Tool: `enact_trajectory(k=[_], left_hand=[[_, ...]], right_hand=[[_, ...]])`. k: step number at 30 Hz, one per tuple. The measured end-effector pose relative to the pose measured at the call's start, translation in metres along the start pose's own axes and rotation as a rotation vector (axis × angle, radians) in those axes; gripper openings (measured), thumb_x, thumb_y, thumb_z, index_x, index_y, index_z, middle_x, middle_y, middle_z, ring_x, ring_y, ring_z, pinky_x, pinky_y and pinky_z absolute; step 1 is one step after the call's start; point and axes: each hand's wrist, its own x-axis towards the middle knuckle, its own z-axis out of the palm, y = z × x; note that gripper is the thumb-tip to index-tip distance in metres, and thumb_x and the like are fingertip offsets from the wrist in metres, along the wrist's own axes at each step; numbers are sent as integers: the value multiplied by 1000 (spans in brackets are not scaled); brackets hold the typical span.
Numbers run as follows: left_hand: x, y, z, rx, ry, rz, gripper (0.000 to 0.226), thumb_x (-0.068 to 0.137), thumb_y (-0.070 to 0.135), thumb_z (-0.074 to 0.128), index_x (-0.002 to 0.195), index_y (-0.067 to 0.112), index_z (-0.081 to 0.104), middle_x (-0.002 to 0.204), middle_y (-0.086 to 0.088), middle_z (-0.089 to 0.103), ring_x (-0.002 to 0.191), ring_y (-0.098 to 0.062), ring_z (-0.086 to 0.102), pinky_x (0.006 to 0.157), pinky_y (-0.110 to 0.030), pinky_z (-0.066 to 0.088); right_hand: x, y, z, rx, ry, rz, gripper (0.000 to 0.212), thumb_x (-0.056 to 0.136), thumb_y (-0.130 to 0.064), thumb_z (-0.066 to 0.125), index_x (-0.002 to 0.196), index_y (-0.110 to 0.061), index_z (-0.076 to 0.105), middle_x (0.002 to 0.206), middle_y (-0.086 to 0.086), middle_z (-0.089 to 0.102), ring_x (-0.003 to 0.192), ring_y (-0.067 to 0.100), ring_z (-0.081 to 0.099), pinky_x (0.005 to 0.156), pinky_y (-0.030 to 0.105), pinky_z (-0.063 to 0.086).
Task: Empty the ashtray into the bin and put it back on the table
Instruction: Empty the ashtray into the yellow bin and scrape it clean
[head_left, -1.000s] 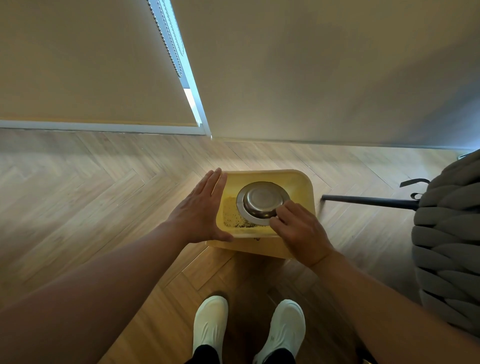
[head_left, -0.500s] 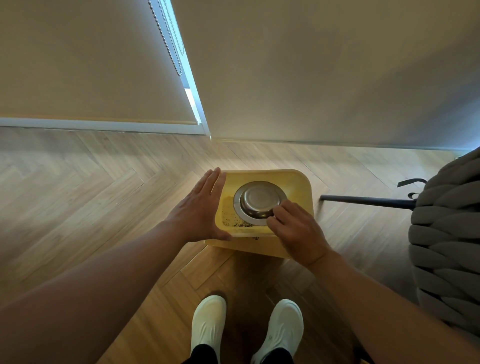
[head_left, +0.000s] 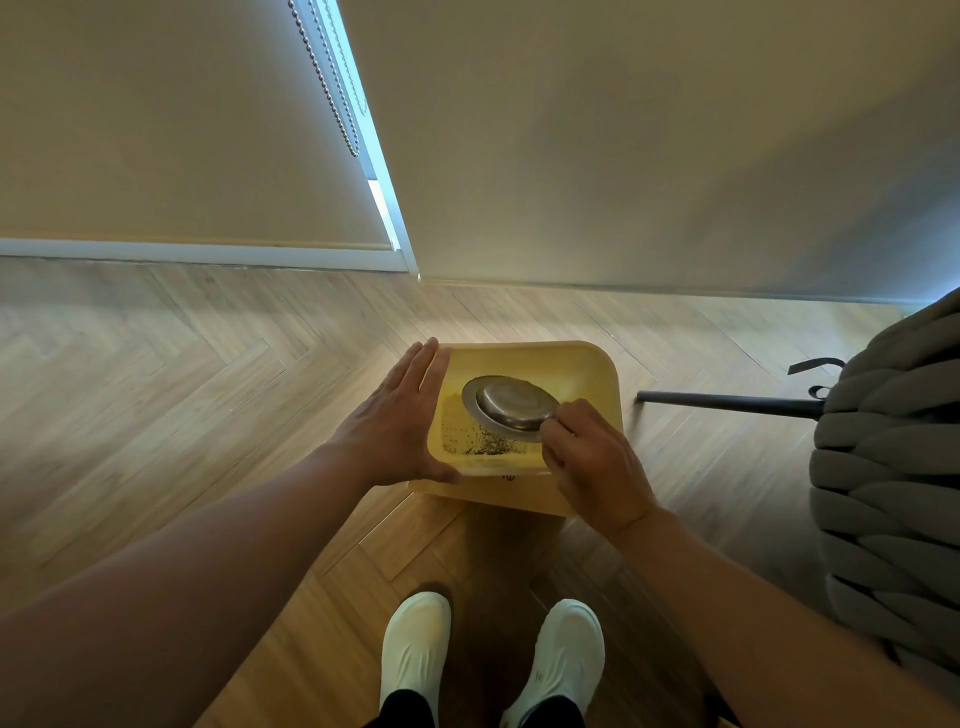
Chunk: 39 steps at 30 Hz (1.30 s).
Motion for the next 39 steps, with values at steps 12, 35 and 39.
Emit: enact_trajectory(k=[12,35,39], left_hand=[[1,1,-3,7,-1,6,146,49,76,75,149,19,-16,162,-6,-10,147,-20,-16,114,-37,-1],[0,5,-9,59,-15,2,143,51,77,74,151,18,-10,162,-10,-9,148,-25,-12,120,-41,1],[1,5,-8,81,-15,0,142,51,79,71,151,19,-11,162,-10,-11,148,-24,-14,118,-38,-4]], right_hand=[[9,2,-8,268,-16,546,15,83,-1,75,81,-10,63,80,-1,59,66,6,53,61,7,41],[20,19,-7,659,-56,1060,19,84,-11,76,85,-26,65,82,-4,73,67,10,72,60,23,61],[20,21,-6,715,-33,1116,18,85,-9,75,84,-23,65,87,6,75,74,18,74,68,36,64]])
